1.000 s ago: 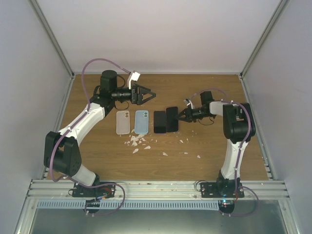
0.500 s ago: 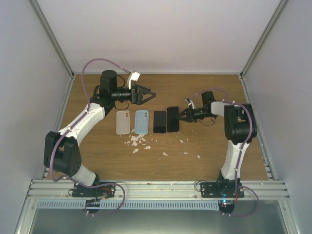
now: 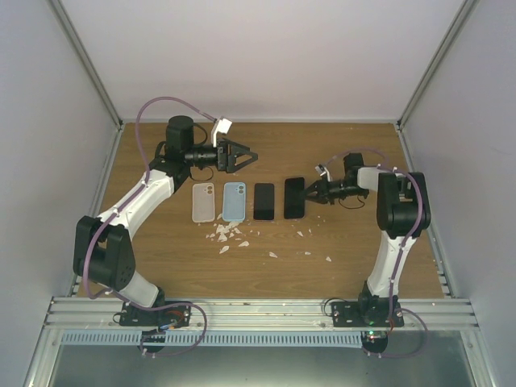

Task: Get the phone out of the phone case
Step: Place the phone at the center of the board.

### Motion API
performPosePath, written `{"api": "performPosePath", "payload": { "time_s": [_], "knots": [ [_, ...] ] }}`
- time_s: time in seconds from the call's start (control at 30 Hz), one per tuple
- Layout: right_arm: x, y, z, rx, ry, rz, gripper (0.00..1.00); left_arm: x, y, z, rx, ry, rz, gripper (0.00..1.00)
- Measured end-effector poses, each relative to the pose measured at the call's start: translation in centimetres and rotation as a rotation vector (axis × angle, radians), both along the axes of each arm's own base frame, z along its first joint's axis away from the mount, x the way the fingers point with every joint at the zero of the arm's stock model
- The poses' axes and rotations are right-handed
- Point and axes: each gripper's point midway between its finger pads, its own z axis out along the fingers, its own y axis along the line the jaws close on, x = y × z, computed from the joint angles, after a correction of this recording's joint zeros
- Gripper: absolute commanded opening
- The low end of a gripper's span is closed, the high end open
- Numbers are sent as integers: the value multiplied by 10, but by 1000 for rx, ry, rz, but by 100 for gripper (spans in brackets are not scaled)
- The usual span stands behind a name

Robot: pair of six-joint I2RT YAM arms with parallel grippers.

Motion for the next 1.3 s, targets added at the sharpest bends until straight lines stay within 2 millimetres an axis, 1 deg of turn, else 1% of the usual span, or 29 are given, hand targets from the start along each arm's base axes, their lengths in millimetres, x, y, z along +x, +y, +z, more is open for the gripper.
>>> {"api": "performPosePath", "payload": {
  "time_s": [0.23,0.43,0.63,0.83,1.03,1.3],
  "knots": [
    [-2,0,-11,0,48,6,6,0,0,0,-3,3,0,99],
    [1,-1,-17,-13,67,10,7,0,0,1,-4,1,0,99],
    [2,-2,-21,-22,77,8,8,1,0,-4,-1,12,0,99],
    [6,-12,-25,-14,103,-27,8,1,0,-11,2,28,1,99],
    [10,-16,-27,-6,114,-37,15,0,0,-12,2,33,2,99],
    [13,-19,-34,-42,102,-31,21,1,1,-14,3,38,4,99]
  ]
}}
